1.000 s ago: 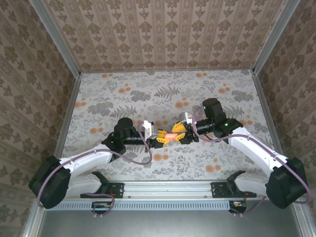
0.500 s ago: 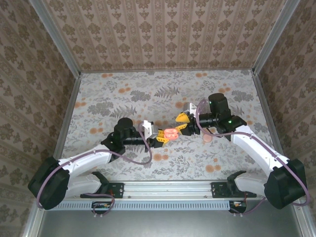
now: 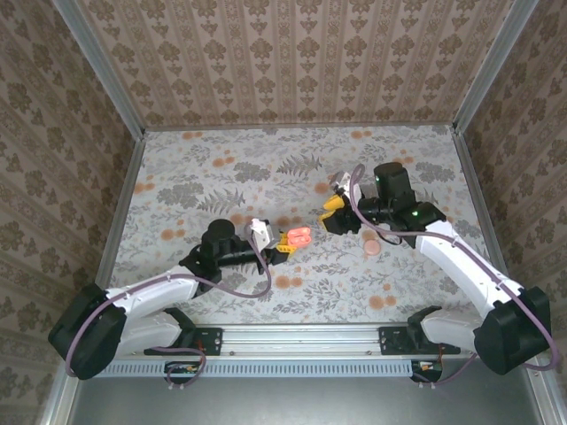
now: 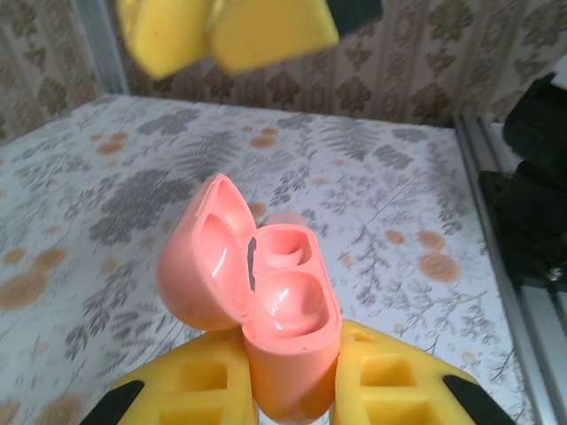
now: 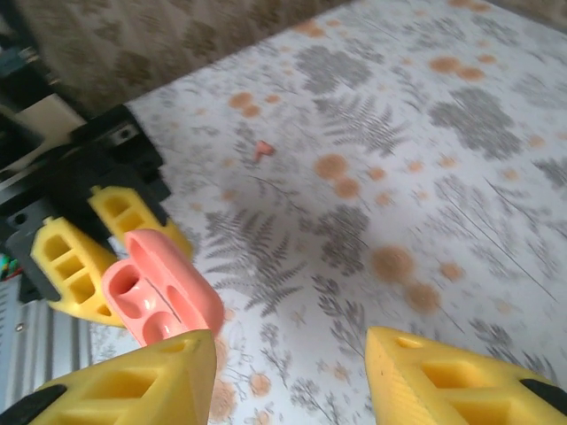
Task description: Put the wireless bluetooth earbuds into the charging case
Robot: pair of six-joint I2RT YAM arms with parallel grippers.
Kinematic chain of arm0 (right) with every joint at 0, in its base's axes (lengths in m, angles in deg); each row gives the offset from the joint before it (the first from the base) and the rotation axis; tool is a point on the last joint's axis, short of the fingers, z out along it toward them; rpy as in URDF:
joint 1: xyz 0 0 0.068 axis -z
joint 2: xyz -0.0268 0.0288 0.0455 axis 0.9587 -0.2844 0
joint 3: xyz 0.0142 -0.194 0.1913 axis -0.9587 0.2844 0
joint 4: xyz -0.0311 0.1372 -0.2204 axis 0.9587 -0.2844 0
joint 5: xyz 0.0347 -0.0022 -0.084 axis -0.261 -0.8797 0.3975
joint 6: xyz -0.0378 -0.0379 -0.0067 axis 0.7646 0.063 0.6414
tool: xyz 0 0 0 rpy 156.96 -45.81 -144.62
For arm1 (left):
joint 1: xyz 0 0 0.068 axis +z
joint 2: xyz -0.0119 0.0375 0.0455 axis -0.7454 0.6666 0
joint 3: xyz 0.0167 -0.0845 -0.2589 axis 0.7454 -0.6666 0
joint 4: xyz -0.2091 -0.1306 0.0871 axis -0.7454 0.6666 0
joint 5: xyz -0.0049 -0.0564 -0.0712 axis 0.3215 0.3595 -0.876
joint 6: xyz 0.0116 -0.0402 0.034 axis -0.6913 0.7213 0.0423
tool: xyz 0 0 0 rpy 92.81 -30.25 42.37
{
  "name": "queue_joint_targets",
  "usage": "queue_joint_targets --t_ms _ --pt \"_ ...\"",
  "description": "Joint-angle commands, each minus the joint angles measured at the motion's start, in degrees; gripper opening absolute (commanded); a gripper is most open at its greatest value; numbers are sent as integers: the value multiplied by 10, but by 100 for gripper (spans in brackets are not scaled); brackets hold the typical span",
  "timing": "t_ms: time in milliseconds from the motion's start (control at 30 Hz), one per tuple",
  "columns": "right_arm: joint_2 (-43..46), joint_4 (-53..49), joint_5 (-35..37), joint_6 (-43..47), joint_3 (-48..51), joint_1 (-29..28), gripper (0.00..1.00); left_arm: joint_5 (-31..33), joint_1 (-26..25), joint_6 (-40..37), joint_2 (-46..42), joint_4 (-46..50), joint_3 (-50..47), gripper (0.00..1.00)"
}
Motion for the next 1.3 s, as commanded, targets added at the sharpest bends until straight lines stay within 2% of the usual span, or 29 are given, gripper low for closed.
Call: queue_joint_targets --t_ms 0,200,500,600,967,1267 --pt "-34 -134 129 -31 -51 6 48 49 2 10 -16 -22 -14 12" --pt "-129 -268 215 17 -134 10 49 51 2 -12 -30 20 -21 12" --pt "-305 -399 311 57 -275 9 48 45 3 -31 -42 57 -23 12" --pt "-347 -408 345 66 -299 5 48 45 3 -32 -44 64 -24 12" --pt "-471 -426 361 93 -368 -10 48 49 5 -37 -46 77 -23 12" --pt "-531 -442 364 110 -405 -12 47 51 9 -37 -47 82 -21 12"
